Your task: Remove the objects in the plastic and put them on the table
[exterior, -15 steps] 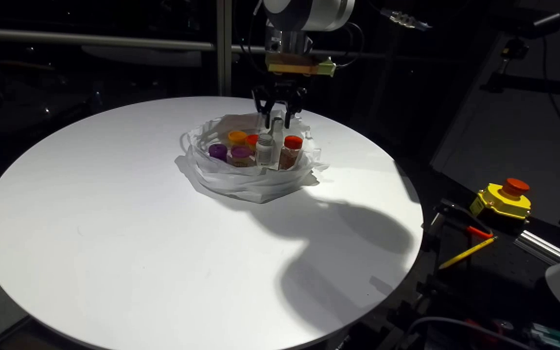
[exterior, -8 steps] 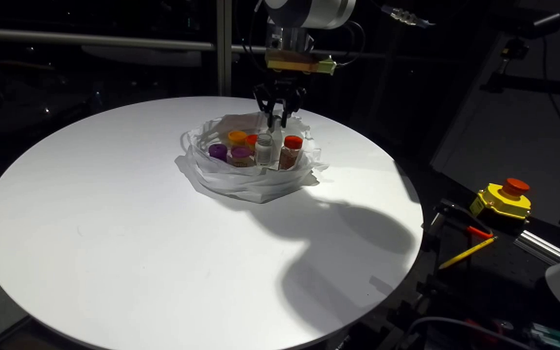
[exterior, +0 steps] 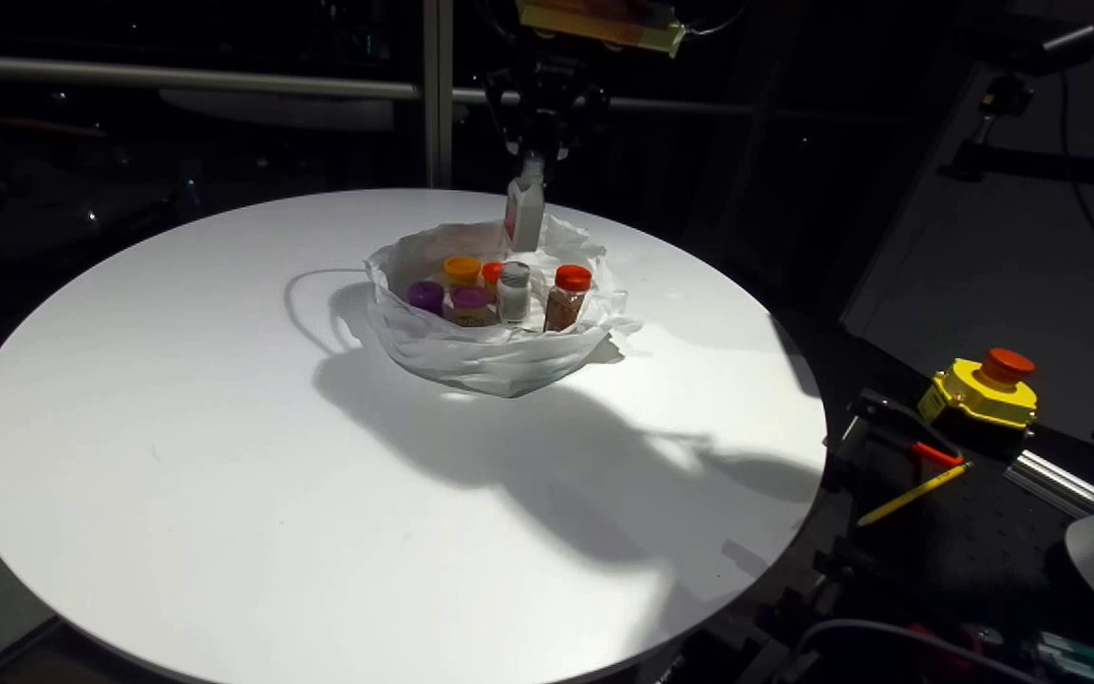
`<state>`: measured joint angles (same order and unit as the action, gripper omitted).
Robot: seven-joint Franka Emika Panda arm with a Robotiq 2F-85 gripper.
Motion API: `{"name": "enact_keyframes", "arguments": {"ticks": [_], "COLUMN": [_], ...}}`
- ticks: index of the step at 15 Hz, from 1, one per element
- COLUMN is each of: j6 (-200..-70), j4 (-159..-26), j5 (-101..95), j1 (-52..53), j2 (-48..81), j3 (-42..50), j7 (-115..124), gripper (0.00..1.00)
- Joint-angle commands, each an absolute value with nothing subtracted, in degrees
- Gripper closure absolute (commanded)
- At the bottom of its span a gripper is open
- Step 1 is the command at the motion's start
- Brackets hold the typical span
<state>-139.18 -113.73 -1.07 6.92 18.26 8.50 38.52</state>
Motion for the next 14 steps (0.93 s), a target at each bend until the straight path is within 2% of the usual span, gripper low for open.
{"name": "enact_keyframes", "arguments": {"ticks": [1, 7, 14], "j6": [-144.26, -147.59, -159.32], "j4": [-126.93, -141.71, -143.05], "j5": [-7.31, -9.59, 11.17], "j1": [8.65, 0.25, -3.38], "j2": [4.14, -10.07, 2.59], "j3": [8.93, 7.18, 7.62], "j7": [47.12, 52.47, 34.01], "gripper": [0.87, 0.88, 0.89]}}
